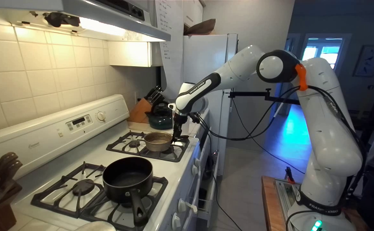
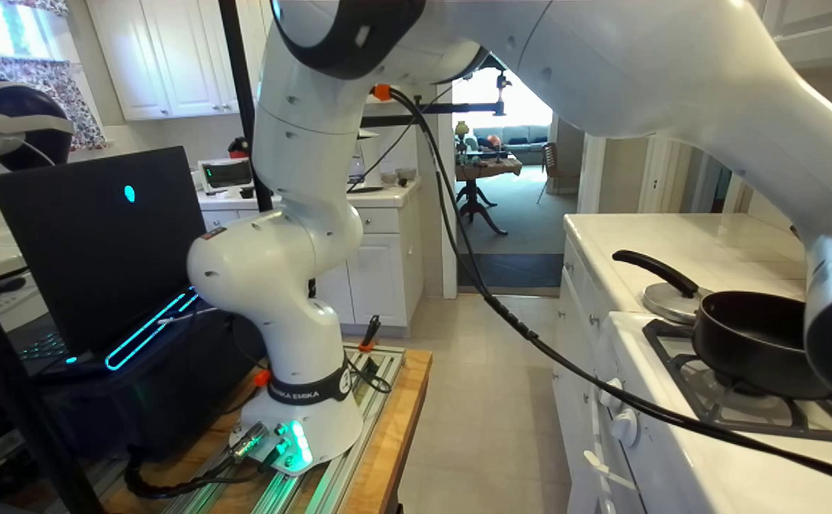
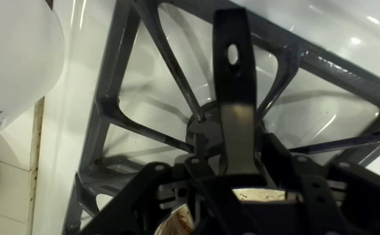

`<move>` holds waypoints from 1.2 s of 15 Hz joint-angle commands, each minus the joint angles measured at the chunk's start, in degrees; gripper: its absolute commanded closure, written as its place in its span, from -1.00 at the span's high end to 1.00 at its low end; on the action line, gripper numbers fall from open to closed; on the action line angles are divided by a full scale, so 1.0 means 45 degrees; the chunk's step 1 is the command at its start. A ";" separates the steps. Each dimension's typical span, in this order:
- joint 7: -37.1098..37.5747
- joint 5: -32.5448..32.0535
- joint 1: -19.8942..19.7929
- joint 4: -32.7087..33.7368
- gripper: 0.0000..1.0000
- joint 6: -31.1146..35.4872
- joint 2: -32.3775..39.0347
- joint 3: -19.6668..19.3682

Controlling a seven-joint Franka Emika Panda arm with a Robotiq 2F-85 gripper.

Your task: Pour the liquid in the silver saucepan into the black saucepan.

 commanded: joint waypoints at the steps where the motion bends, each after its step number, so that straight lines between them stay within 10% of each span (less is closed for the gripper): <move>1: -0.0314 0.0046 -0.0262 0.0406 -0.17 0.0107 0.0345 0.0235; 10: -0.0401 0.0053 -0.0292 0.0432 -0.84 0.0048 0.0389 0.0278; 18: -0.0447 -0.0108 -0.0195 0.0269 -0.88 0.0010 0.0090 0.0256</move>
